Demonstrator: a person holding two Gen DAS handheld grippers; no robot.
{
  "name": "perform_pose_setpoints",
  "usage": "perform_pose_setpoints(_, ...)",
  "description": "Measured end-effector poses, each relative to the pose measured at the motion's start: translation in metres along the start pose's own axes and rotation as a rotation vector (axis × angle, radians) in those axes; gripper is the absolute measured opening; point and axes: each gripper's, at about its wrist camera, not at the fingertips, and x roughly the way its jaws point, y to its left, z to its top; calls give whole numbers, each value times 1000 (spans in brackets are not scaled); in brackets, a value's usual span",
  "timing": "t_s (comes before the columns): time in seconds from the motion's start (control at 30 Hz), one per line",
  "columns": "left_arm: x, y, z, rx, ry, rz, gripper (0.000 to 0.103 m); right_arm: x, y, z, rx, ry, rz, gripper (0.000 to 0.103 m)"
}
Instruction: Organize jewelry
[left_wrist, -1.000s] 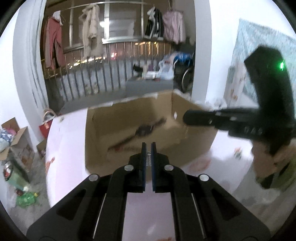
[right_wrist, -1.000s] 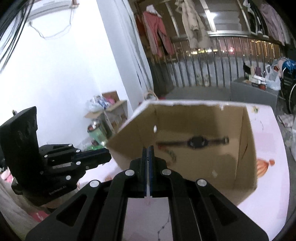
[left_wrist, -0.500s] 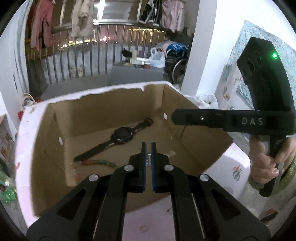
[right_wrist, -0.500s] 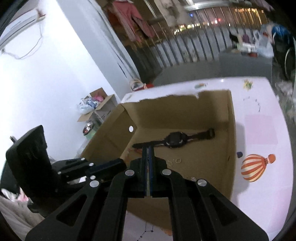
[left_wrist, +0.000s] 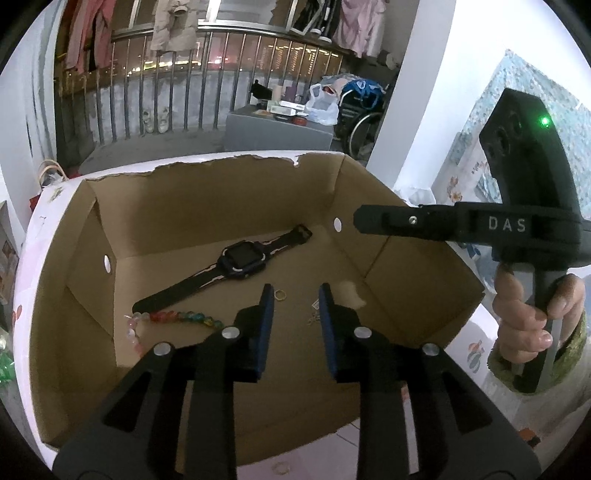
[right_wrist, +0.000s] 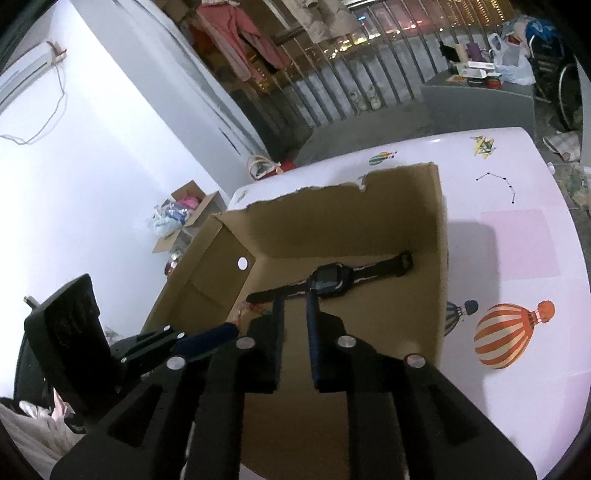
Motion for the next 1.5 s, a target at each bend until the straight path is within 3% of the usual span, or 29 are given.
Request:
perform_pose_setpoints(0.43, -69, -2, -19, 30, -118, 87, 33, -54, 21, -15, -68, -147, -31, 44)
perform_pose_setpoints(0.77, -117, 10, -64, 32, -119, 211, 39, -102, 41, -68, -167, -223, -61, 49)
perform_pose_setpoints(0.93, -117, 8, -84, 53, -76, 251, 43, -108, 50, -94, -205, -185, -80, 50)
perform_pose_setpoints(1.1, -98, -5, -108, 147, -16, 314, 43, -82, 52, -120, -208, -86, -110, 50)
perform_pose_setpoints(1.23, -74, -21, -127, 232, 37, 314, 43, -53, 52, -141, -244, -6, -184, 50)
perform_pose_setpoints(1.5, -35, -31, -134, 260, 95, 275, 43, -25, 43, -152, -180, 52, -190, 50)
